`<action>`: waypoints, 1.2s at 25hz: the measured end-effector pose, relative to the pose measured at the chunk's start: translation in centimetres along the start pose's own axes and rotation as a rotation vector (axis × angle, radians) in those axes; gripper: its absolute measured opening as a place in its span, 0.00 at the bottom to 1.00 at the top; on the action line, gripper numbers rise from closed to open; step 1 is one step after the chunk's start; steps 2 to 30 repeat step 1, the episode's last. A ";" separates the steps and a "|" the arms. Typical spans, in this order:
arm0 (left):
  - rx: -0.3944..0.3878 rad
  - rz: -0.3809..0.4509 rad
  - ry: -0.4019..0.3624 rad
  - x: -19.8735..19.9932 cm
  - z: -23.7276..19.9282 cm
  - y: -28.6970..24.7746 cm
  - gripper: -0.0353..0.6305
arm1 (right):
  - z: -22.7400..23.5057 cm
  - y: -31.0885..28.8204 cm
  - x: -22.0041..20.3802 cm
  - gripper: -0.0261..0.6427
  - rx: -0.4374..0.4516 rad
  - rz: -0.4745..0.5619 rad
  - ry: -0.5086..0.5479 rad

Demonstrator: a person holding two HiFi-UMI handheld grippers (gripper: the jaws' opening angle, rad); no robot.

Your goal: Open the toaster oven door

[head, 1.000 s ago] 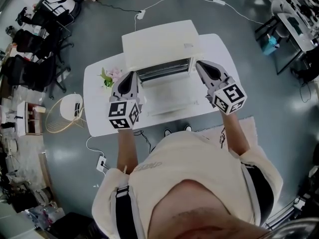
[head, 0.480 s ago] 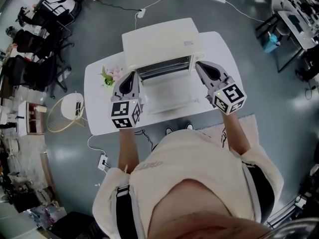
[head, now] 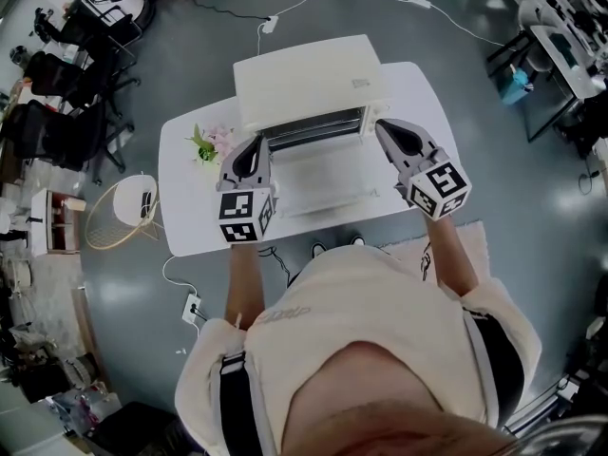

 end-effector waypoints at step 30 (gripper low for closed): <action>-0.001 0.000 0.002 0.0 0.0 0.0 0.09 | -0.1 -0.1 0.0 0.05 0.009 0.003 0.000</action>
Point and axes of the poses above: the fingertips, and each gripper's own axes: y backward along the fingers, z to its right, x out of its top, the point moved 3 cm from there along y, backward along the fingers, and after that the axes turned 5 degrees about x, right-handed, at the moved point
